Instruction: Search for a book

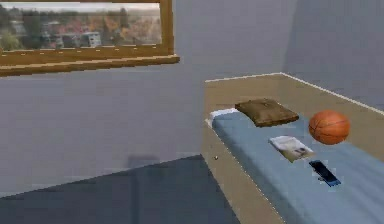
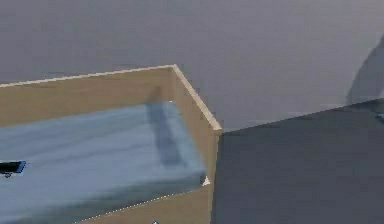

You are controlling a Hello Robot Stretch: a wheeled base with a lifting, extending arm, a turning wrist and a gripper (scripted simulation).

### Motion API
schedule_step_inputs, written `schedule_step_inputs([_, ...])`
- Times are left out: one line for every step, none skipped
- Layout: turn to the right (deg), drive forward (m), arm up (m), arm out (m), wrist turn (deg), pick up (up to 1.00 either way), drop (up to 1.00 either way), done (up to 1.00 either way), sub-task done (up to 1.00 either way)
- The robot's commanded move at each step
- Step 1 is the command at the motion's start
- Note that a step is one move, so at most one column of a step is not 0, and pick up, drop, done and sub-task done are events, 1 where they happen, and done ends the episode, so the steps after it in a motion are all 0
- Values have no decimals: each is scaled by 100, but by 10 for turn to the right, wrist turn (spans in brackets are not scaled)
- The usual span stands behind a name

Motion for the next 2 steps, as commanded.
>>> schedule_step_inputs([300,0,0,0,0,0,0,0,0])
schedule_step_inputs([0,0,0,0,0,0,0,100,0])
